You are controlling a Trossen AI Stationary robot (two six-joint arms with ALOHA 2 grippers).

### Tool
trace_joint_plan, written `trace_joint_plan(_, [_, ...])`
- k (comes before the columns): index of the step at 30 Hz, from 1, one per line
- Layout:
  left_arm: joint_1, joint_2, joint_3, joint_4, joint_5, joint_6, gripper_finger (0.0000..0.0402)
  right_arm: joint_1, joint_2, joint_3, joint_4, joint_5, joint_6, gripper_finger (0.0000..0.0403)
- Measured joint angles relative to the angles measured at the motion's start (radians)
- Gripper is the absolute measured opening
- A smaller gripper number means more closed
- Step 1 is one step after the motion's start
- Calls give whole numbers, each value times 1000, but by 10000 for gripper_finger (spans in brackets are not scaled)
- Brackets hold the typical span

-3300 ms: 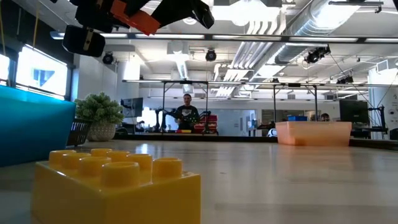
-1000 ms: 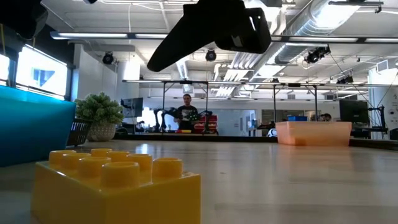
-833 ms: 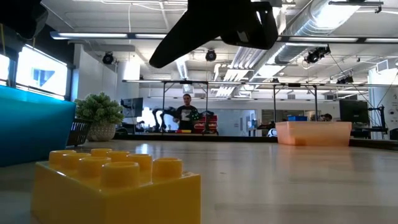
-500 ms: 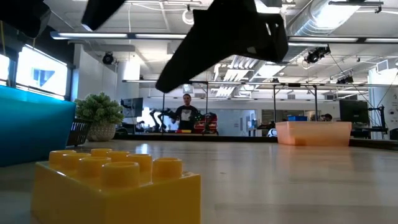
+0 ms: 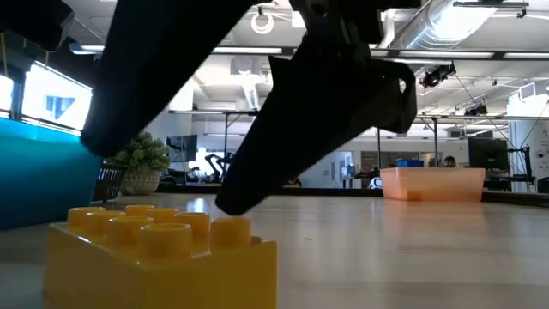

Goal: Sort & place blocks by color
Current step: Put the yellow game piece into the orange bin

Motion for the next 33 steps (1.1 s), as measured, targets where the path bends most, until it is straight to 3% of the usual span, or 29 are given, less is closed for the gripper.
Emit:
trace_joint_plan(18, [0,0,0,1,0,0,188,-6,31,6,-113,7,81,224])
trace_joint_plan(27, [0,0,0,1,0,0,188,-30,39,113,-433,80,79,224])
trace_joint_plan(33, [0,0,0,1,0,0,188,-45,41,145,-456,84,75,224])
